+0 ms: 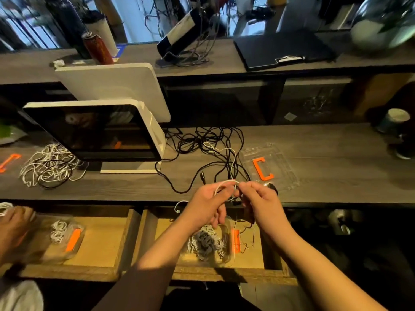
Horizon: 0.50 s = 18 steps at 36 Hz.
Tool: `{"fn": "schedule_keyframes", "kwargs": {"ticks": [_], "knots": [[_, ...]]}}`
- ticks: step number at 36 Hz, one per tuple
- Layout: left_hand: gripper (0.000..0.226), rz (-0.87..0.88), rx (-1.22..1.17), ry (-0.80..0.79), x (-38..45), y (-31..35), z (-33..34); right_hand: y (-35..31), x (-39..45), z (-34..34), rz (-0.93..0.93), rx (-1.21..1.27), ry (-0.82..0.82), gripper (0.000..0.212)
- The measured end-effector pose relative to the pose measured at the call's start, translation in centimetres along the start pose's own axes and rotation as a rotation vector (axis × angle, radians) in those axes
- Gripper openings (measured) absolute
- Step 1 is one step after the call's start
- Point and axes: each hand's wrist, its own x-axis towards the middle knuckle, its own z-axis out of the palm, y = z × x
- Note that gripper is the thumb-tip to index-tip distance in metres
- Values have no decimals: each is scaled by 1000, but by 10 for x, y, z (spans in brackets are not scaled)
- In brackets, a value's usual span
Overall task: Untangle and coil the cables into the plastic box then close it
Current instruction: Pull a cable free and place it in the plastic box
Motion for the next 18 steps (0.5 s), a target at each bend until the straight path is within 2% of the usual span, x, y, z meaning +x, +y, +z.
{"fn": "schedule_keyframes", "kwargs": {"ticks": [4, 11, 18], "knots": [[34, -53, -78, -35, -1, -4, -3, 0, 1, 4, 12, 7, 26, 27], [47, -62, -449, 78, 1, -15, -18, 2, 1, 26, 46, 10, -3, 28], [41, -20, -593, 107, -3, -15, -43, 16, -8, 61, 117, 32, -3, 30]]}}
